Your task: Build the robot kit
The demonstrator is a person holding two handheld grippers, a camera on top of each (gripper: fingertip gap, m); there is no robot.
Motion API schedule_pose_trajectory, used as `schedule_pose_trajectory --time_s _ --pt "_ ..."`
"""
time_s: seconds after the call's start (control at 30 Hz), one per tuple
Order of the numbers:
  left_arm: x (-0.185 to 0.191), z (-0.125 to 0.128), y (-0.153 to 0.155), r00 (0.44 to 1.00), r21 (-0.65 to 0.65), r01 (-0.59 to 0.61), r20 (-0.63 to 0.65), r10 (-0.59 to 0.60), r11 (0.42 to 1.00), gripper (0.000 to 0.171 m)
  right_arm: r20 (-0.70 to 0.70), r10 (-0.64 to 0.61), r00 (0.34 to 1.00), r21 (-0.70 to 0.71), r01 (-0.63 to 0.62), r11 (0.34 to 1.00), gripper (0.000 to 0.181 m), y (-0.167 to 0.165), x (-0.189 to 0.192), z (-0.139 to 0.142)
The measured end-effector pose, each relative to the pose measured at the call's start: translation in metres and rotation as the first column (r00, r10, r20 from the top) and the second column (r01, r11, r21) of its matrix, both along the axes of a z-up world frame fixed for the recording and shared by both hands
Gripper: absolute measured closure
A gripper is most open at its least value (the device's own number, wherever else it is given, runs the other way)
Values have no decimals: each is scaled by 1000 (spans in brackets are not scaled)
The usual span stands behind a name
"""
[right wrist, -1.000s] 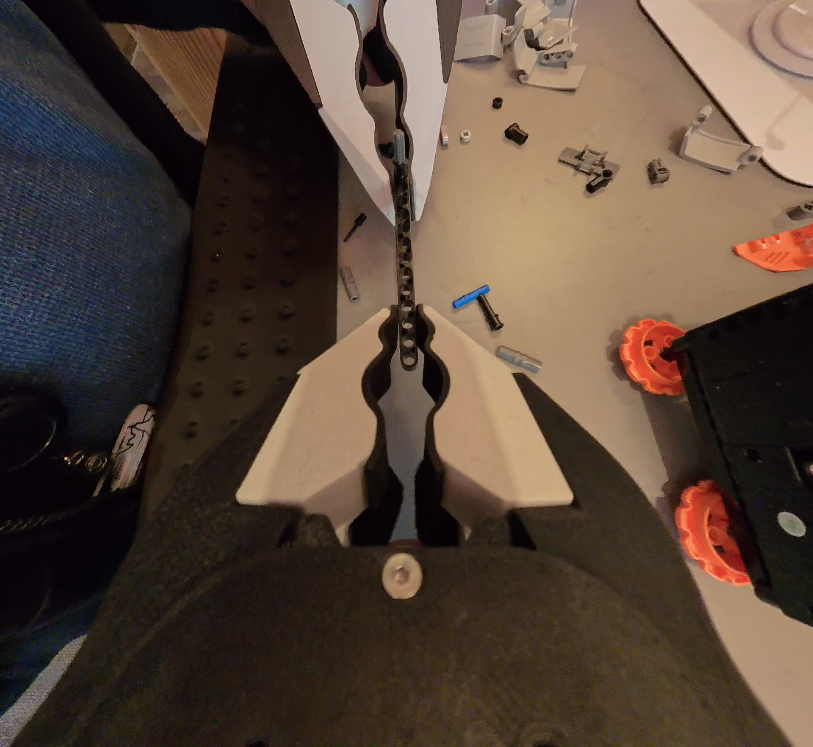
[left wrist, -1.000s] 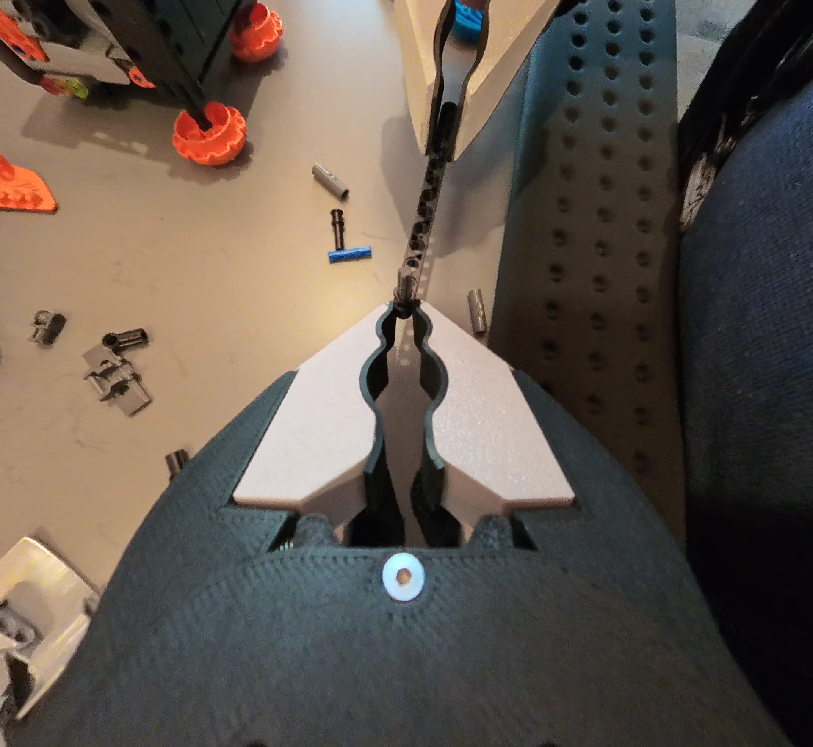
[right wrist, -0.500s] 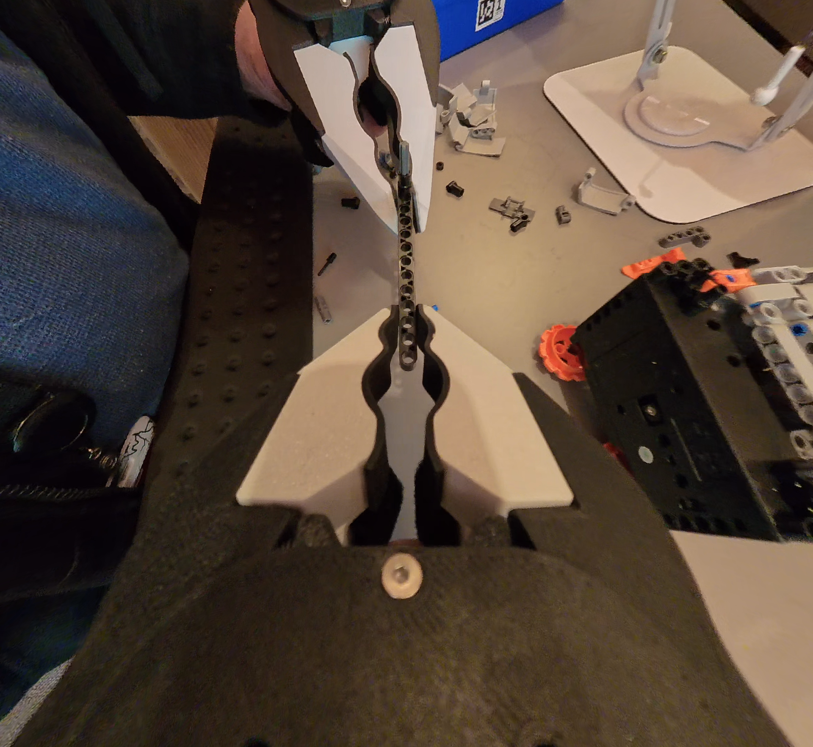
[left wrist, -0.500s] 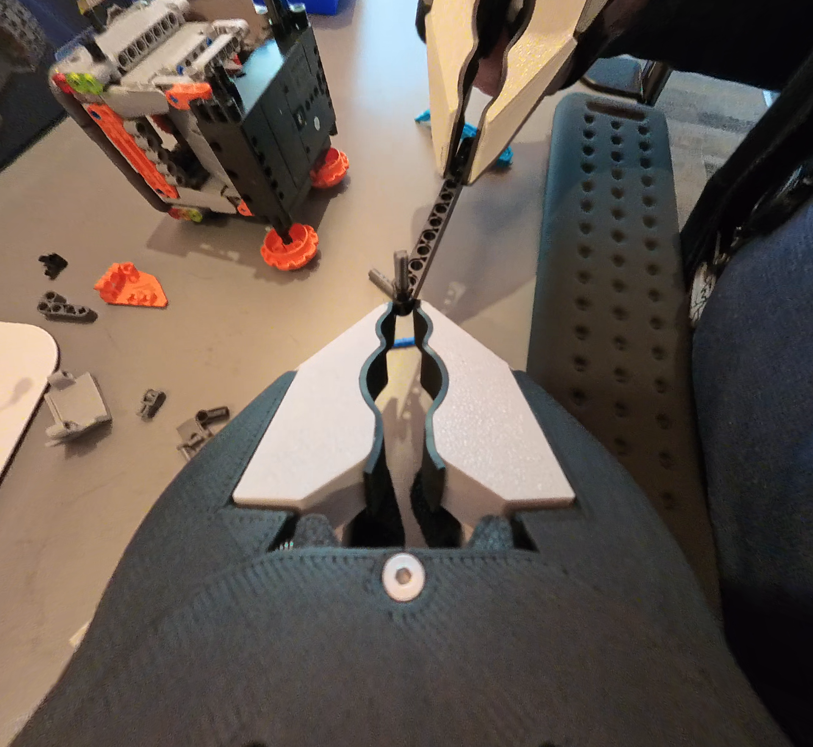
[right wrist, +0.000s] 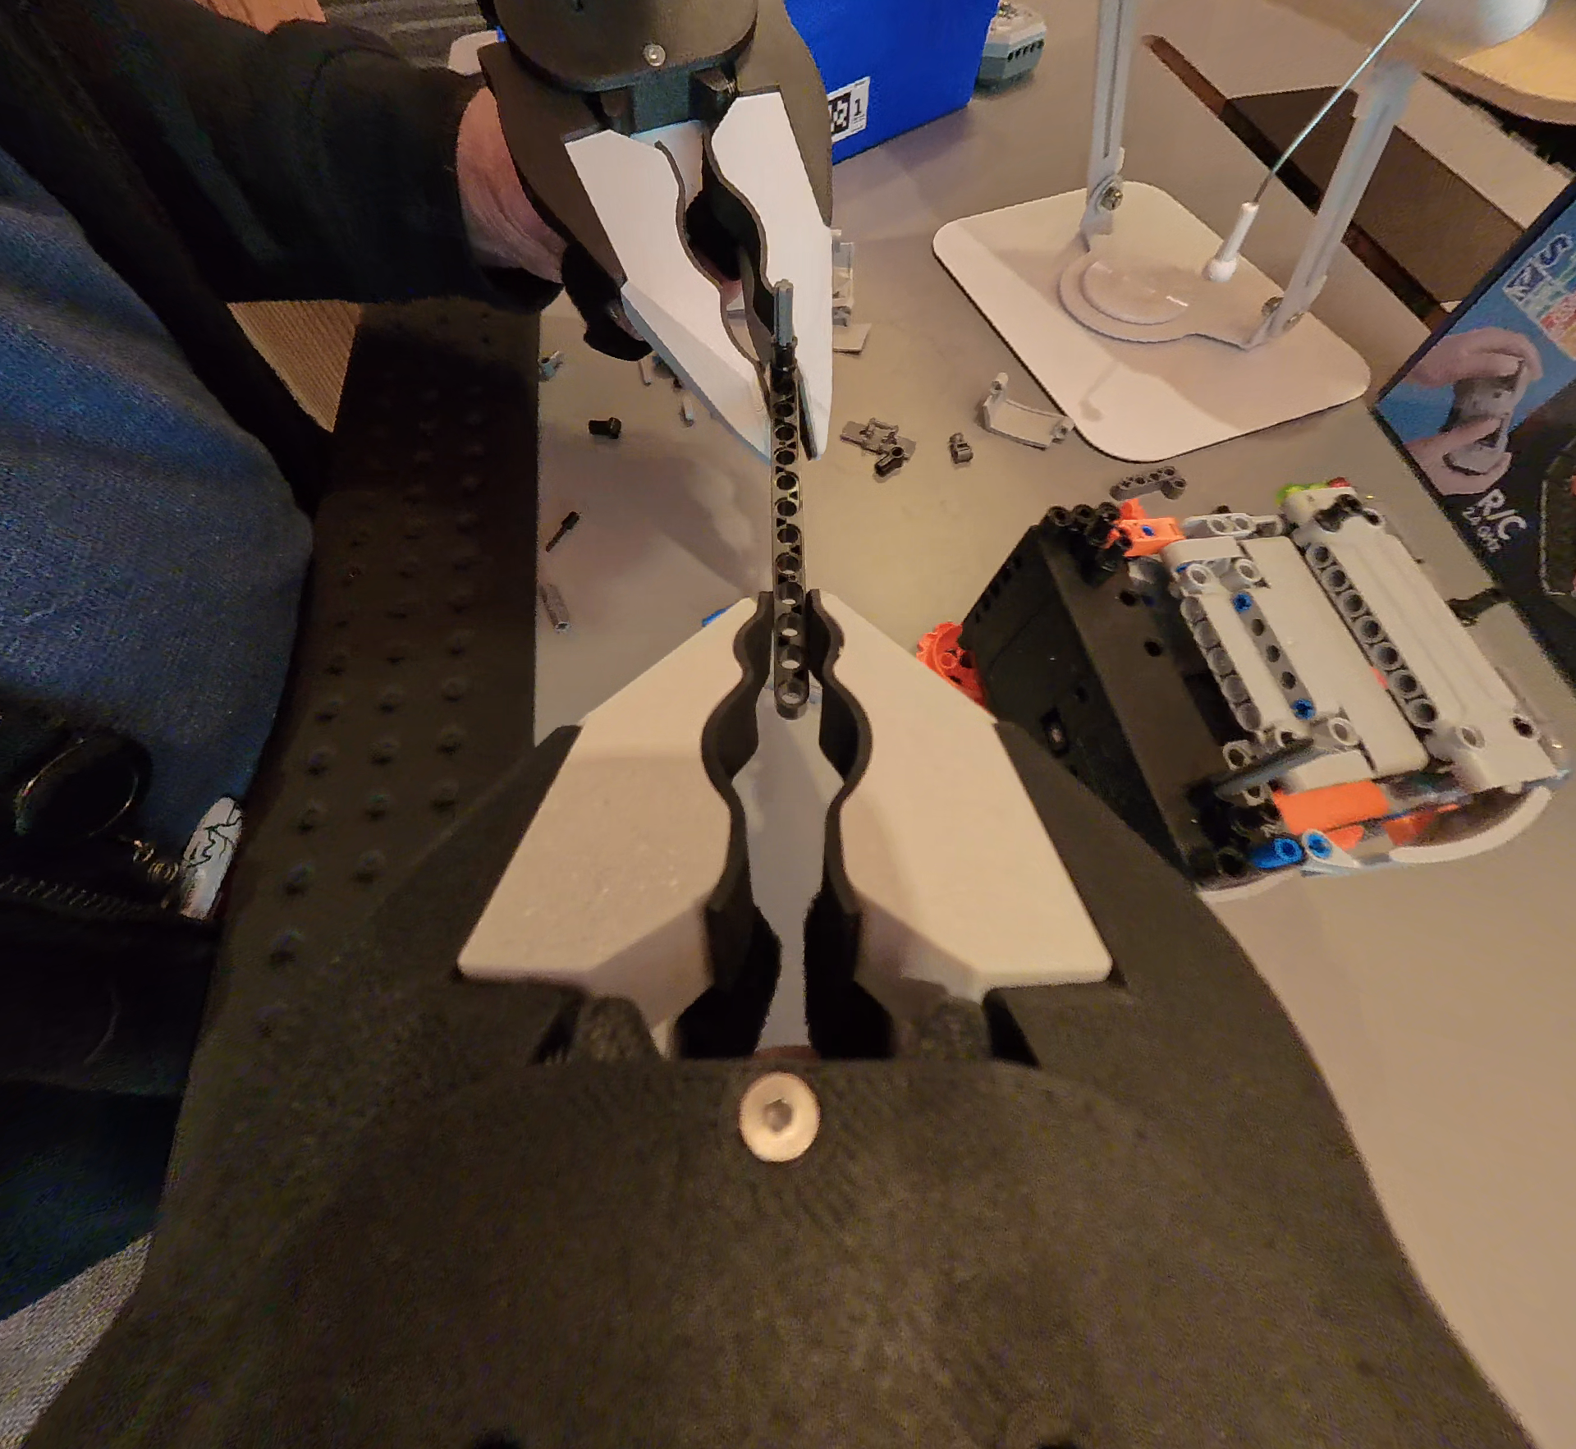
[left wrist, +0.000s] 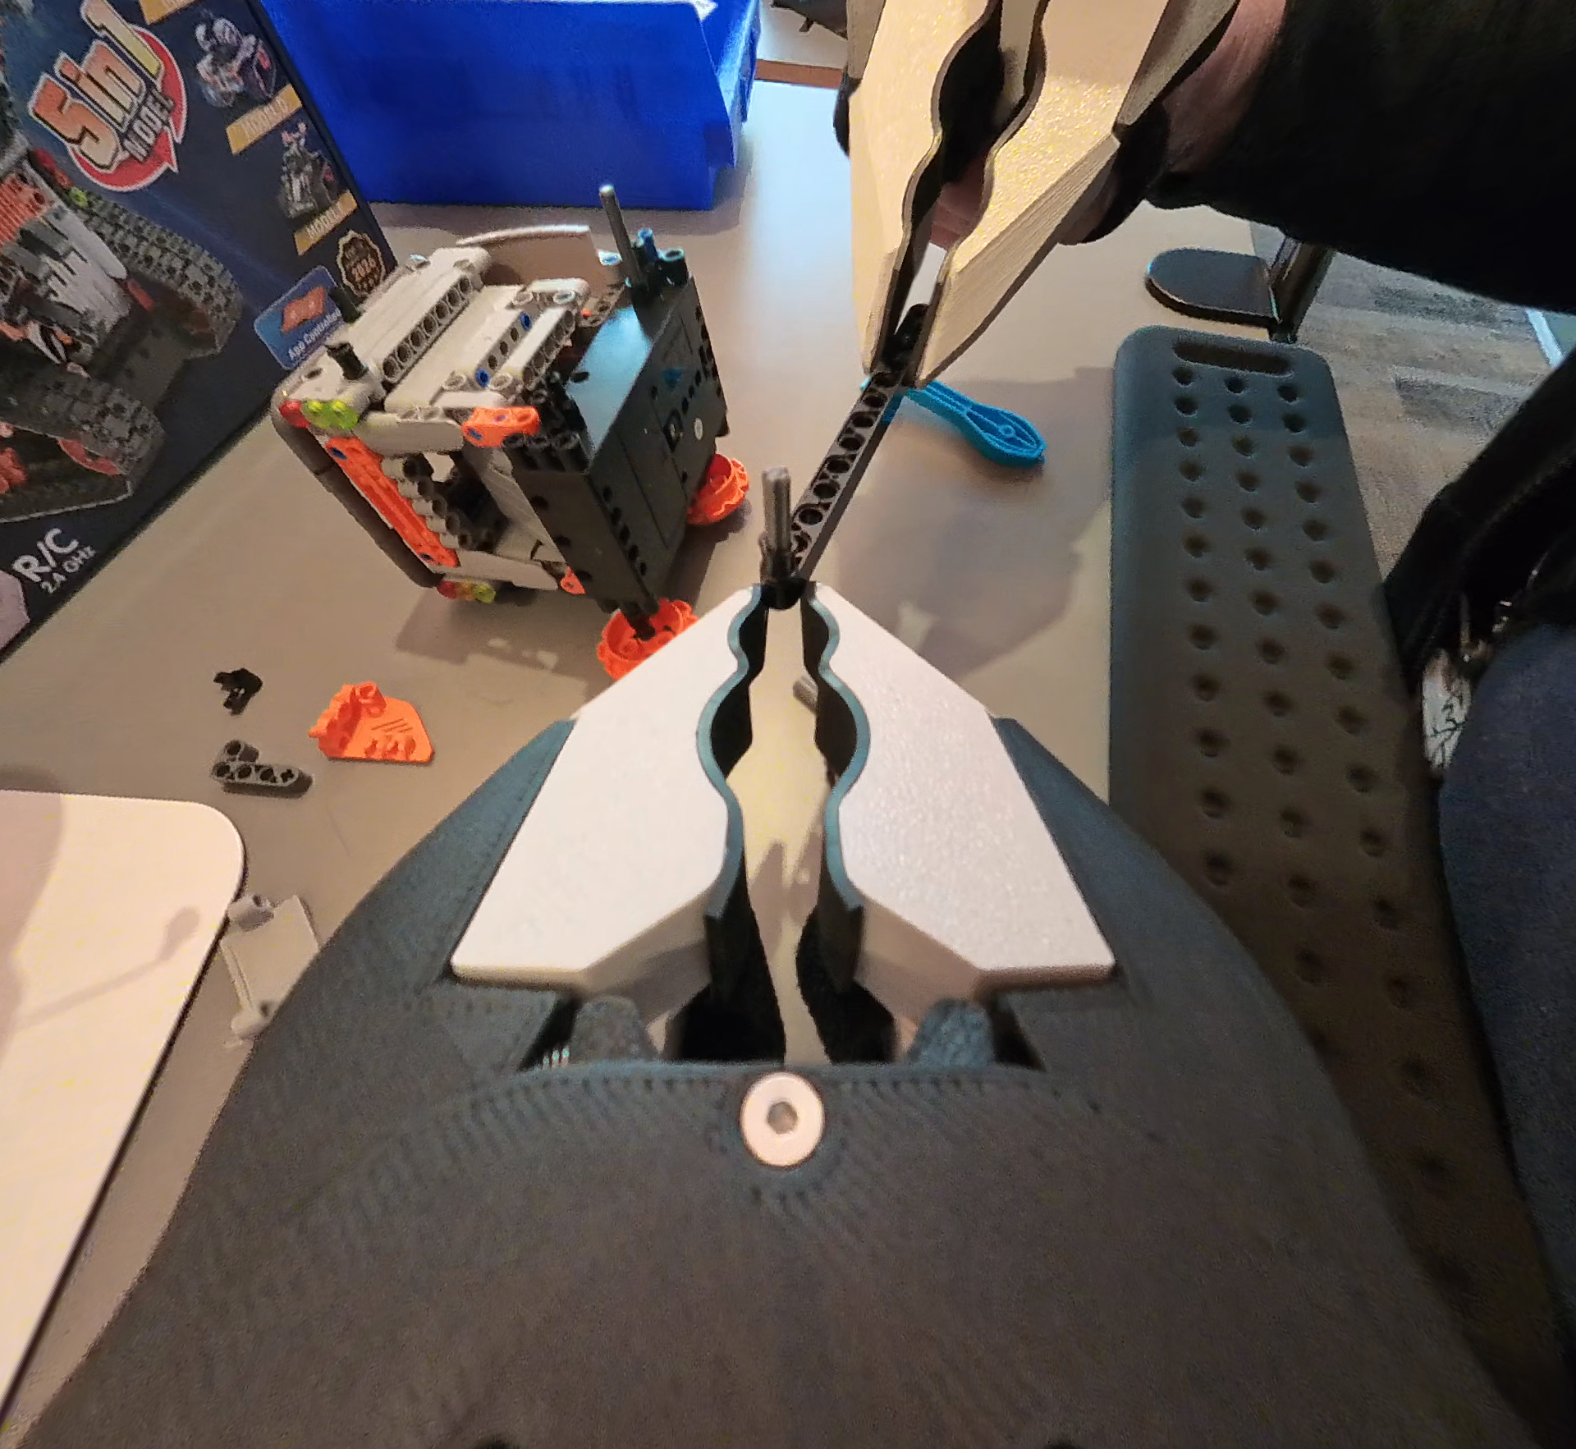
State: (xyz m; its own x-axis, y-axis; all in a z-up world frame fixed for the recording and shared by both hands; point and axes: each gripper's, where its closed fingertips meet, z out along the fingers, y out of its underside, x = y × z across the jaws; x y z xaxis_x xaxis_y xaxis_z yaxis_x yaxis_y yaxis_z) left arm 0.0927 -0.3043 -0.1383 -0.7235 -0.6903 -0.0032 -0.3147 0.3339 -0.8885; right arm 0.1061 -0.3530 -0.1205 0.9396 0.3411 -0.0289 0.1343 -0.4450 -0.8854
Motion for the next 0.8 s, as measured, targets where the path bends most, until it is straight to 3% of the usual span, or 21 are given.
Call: schedule_pose_trajectory --time_s 0.8 --pt "73 29 -3 990 -7 -47 133 47 999 165 78 -45 996 37 43 998 177 -4 69 23"
